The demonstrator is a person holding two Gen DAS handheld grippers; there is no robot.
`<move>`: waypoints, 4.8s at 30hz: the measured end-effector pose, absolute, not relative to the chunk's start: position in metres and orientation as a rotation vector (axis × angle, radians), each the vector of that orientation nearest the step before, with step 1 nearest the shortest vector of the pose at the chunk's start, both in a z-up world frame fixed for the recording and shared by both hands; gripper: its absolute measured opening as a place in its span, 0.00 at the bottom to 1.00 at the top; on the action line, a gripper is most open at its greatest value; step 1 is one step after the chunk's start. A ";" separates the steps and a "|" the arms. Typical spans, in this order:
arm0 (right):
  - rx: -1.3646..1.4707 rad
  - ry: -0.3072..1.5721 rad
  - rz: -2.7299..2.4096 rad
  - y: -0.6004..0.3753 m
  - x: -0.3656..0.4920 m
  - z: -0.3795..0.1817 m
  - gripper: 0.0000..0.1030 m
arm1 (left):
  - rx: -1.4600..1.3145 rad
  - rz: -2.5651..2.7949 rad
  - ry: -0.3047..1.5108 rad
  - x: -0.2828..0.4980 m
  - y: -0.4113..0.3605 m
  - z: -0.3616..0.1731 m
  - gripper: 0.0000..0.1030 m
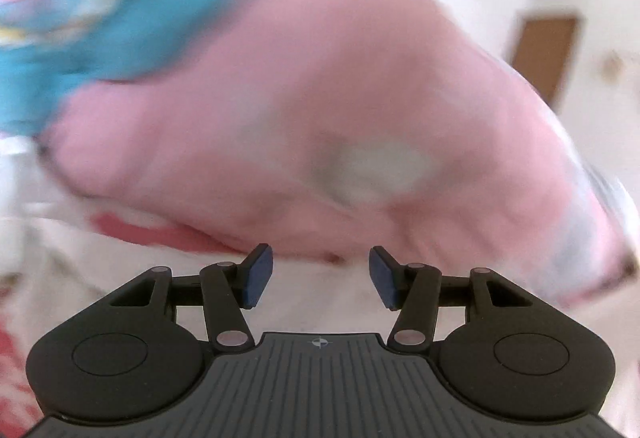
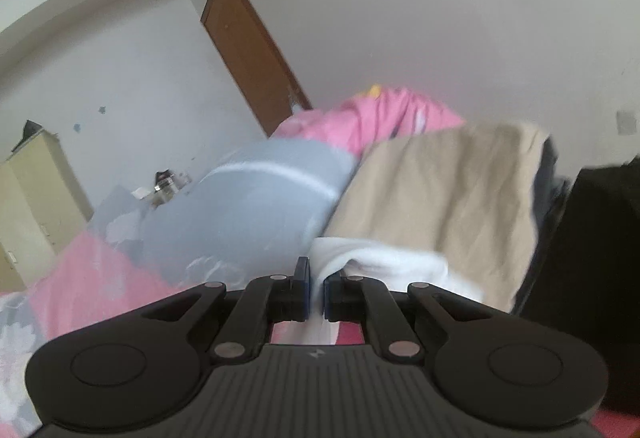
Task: Fold clothes
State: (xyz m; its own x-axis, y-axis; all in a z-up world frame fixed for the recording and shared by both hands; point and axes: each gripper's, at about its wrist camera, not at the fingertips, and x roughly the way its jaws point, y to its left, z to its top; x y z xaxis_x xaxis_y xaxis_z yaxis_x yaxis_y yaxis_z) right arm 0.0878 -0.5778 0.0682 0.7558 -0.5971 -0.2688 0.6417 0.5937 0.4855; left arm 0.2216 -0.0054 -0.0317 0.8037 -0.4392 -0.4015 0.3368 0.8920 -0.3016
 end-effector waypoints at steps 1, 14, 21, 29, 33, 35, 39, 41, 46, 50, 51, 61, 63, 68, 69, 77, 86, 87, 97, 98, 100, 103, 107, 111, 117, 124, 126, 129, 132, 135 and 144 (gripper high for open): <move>0.589 0.085 -0.731 -0.579 0.086 0.066 0.06 | -0.178 -0.468 0.508 0.220 -0.023 -0.030 0.52; 0.431 0.598 -0.705 -0.573 0.036 0.046 0.65 | 0.011 -0.682 0.630 0.222 -0.185 -0.058 0.52; 0.021 0.653 -0.509 -0.497 0.018 0.089 0.65 | 0.015 -0.677 0.676 0.237 -0.216 -0.077 0.52; -0.013 0.673 0.065 -0.434 0.184 0.020 0.64 | -0.021 -0.649 0.688 0.241 -0.216 -0.088 0.52; -0.046 0.818 0.105 -0.442 0.261 -0.034 0.64 | -0.043 -0.655 0.688 0.243 -0.213 -0.091 0.52; -0.023 0.893 0.140 -0.449 0.283 -0.053 0.64 | -0.053 -0.658 0.688 0.243 -0.212 -0.092 0.52; -0.105 0.956 0.212 -0.443 0.285 -0.067 0.62 | -0.068 -0.657 0.679 0.242 -0.211 -0.090 0.53; -0.142 0.937 0.167 -0.438 0.280 -0.065 0.35 | -0.070 -0.651 0.669 0.242 -0.212 -0.087 0.52; -0.239 0.769 -0.027 -0.424 0.256 -0.056 0.05 | -0.082 -0.636 0.640 0.245 -0.217 -0.079 0.52; -0.163 0.713 -0.096 -0.437 0.257 -0.060 0.05 | -0.068 -0.611 0.633 0.258 -0.230 -0.076 0.52; -0.157 0.717 -0.104 -0.439 0.260 -0.065 0.05 | -0.061 -0.603 0.648 0.263 -0.234 -0.078 0.52; 0.251 0.752 -0.162 -0.505 0.254 -0.066 0.36 | -0.008 -0.623 0.660 0.278 -0.267 -0.080 0.53; 0.370 0.706 -0.196 -0.525 0.227 -0.054 0.37 | -0.023 -0.588 0.671 0.287 -0.272 -0.083 0.53; 0.621 0.561 -0.282 -0.566 0.118 -0.021 0.43 | -0.013 -0.552 0.670 0.293 -0.282 -0.084 0.54; 0.657 0.534 -0.307 -0.571 0.093 -0.017 0.43 | -0.016 -0.550 0.674 0.293 -0.283 -0.082 0.54; 0.851 0.442 -0.503 -0.571 -0.067 -0.023 0.52 | -0.093 -0.520 0.738 0.273 -0.246 -0.048 0.54; 0.756 0.444 -0.244 -0.505 -0.029 -0.001 0.52 | -0.259 -0.296 0.711 0.192 -0.059 -0.023 0.55; 0.724 0.455 -0.193 -0.494 -0.016 0.007 0.52 | -0.280 -0.254 0.704 0.184 -0.035 -0.023 0.55; 0.417 0.567 0.361 -0.319 0.113 0.069 0.52 | -0.446 0.081 0.661 0.149 0.181 -0.033 0.55; 0.385 0.590 0.402 -0.296 0.129 0.065 0.52 | -0.448 0.094 0.659 0.153 0.190 -0.037 0.55; 0.333 0.650 0.457 -0.251 0.165 0.043 0.52 | -0.423 0.089 0.677 0.171 0.195 -0.046 0.55; 0.280 0.745 0.444 -0.201 0.210 -0.002 0.51 | -0.324 0.067 0.671 0.194 0.188 -0.055 0.55; 0.250 0.847 0.360 -0.158 0.256 -0.065 0.50 | -0.200 0.050 0.645 0.211 0.177 -0.064 0.51; 0.186 0.701 0.381 -0.152 0.249 -0.082 0.52 | -0.243 0.039 0.613 0.217 0.188 -0.063 0.12; 0.289 0.695 0.414 -0.164 0.252 -0.088 0.52 | -0.318 0.111 0.507 0.219 0.232 -0.017 0.10; 0.410 0.682 0.450 -0.181 0.254 -0.092 0.52 | -0.357 0.228 0.420 0.237 0.288 0.052 0.09; 0.426 0.678 0.456 -0.183 0.254 -0.093 0.52 | -0.381 0.240 0.407 0.241 0.299 0.070 0.09; 0.442 0.674 0.462 -0.185 0.254 -0.095 0.52 | -0.384 0.236 0.367 0.235 0.301 0.094 0.09; 0.457 0.672 0.467 -0.186 0.254 -0.096 0.52 | -0.397 0.209 0.336 0.217 0.298 0.112 0.09; 0.472 0.671 0.472 -0.188 0.254 -0.097 0.52 | -0.451 0.120 0.306 0.192 0.289 0.128 0.09; 0.541 0.696 0.478 -0.196 0.254 -0.096 0.52 | -0.350 -0.397 0.243 0.112 0.160 0.178 0.09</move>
State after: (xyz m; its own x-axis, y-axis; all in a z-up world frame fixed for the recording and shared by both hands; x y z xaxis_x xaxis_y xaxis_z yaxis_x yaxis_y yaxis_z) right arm 0.2541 -0.1960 -0.0958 0.6725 0.5748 -0.4662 -0.2286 0.7604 0.6078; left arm 0.1122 0.1600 0.1785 0.8948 -0.4159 -0.1621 0.3333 0.8641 -0.3771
